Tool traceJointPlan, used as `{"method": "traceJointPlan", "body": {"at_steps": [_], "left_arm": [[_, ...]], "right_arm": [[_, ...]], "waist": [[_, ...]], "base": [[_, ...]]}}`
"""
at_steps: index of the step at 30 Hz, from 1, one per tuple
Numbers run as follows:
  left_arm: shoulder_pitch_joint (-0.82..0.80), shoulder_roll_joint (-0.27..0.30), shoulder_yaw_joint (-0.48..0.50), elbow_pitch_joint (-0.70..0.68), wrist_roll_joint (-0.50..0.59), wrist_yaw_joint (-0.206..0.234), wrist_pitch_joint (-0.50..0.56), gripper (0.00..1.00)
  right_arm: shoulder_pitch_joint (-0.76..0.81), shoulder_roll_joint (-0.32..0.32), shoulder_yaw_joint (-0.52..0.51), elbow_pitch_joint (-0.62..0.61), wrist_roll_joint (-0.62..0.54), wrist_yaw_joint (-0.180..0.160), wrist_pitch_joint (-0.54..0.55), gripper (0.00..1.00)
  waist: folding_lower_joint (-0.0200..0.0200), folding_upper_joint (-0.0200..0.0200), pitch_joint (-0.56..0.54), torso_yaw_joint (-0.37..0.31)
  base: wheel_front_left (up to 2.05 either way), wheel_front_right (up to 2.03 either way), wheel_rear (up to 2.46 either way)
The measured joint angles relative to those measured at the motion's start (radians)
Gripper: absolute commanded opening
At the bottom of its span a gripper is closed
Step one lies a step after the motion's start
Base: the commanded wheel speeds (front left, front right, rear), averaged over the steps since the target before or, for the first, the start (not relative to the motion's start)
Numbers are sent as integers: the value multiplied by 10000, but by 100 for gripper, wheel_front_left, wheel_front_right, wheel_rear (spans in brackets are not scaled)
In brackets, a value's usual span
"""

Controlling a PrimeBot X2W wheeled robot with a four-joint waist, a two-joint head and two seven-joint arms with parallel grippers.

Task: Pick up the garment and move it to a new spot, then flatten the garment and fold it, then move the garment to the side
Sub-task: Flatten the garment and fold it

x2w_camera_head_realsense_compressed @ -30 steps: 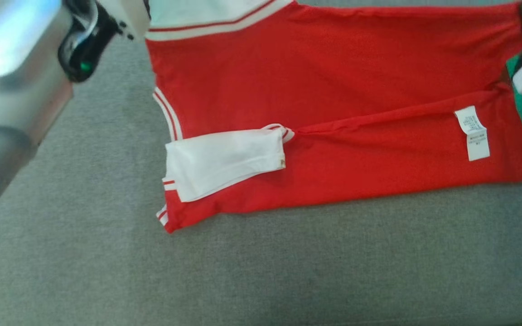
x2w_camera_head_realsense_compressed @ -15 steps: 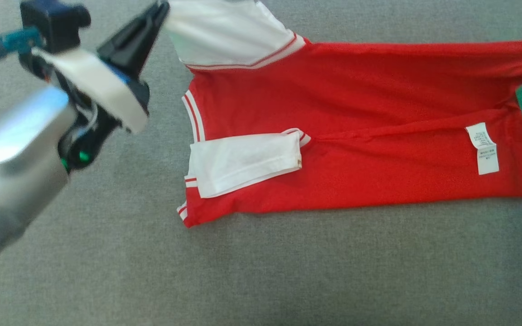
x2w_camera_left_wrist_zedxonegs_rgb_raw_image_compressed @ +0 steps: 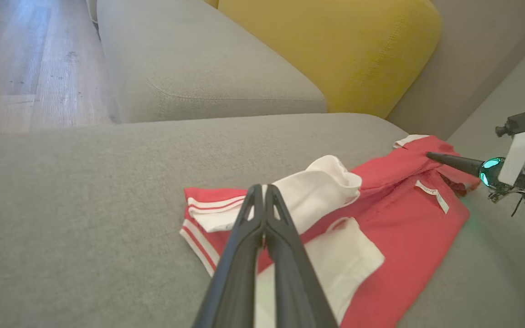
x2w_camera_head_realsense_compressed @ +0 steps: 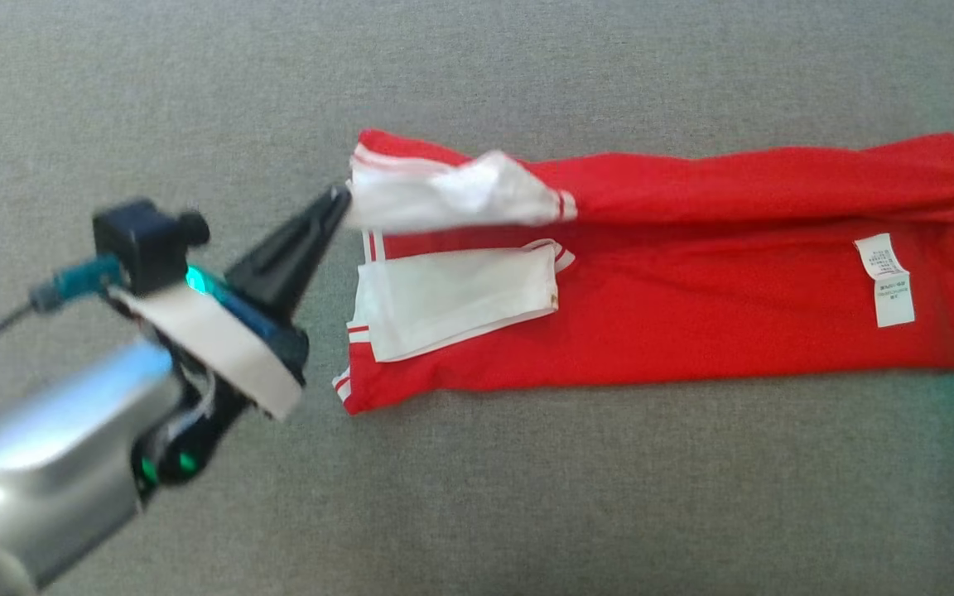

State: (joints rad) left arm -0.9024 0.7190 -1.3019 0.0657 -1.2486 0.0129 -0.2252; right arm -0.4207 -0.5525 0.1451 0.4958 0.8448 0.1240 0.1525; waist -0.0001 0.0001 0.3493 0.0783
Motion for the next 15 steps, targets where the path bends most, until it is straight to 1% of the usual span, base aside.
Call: {"method": "traceJointPlan", "body": {"at_steps": [2,8,11,15], "left_arm": [[312,96,12,-374,31,244,-65,0],[848,510,153,-1331,286,794,-198,0],[1274,499,157,-1430,280,899,-238,0],[1773,238,123,-1141,286,890,-238,0]], "right_arm": [[206,38,-199,-293,0,0,0,0],[819,42,-713,-1214,-15,0,42,0],[1195,105,-836,-1358,-144,0,418,0],[1568,380,-1051,-1404,-384,0,788,0]], "waist": [[1,0,15,14],[0,0,22,115],[0,0,60,133],[0,0,158,143]], "base": [[0,0,0],[0,0,0],[0,0,0],[0,0,0]]}}
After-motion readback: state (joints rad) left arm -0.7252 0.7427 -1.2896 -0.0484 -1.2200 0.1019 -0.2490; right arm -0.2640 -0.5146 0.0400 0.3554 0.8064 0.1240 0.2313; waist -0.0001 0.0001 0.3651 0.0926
